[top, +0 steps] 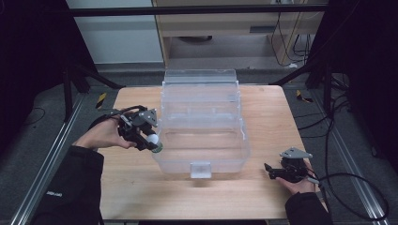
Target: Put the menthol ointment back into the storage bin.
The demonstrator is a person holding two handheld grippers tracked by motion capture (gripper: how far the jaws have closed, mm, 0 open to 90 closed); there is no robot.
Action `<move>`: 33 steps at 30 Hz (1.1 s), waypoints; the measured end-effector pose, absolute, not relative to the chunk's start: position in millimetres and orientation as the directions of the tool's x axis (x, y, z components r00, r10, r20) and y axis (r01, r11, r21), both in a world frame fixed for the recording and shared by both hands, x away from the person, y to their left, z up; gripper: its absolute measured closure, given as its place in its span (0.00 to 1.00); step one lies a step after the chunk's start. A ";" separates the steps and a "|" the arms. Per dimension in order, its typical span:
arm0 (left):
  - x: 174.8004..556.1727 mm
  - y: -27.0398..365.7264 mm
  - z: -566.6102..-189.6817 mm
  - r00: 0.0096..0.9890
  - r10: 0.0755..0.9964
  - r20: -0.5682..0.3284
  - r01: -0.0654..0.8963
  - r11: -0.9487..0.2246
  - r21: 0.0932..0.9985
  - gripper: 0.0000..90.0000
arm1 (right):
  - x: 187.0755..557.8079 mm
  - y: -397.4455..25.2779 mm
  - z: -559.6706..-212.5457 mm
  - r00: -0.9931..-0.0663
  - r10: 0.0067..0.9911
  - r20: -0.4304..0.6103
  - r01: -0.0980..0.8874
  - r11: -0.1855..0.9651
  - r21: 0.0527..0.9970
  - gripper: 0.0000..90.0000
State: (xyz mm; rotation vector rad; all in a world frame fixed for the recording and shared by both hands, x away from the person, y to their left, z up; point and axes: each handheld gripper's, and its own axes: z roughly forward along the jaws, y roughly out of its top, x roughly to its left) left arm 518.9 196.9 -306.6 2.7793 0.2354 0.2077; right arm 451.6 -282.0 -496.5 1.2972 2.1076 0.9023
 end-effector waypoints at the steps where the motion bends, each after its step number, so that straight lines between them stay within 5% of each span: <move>1: 519.2 195.3 -308.3 0.975 0.192 0.109 0.143 -0.926 0.348 0.56 | 451.7 -282.2 -496.5 -0.420 0.904 -0.075 0.570 0.328 0.754 0.16; 33: 533.6 179.0 -370.1 0.981 0.187 0.042 0.164 -0.930 0.329 0.56 | 452.4 -280.9 -498.5 -0.434 0.897 -0.082 0.568 0.343 0.748 0.16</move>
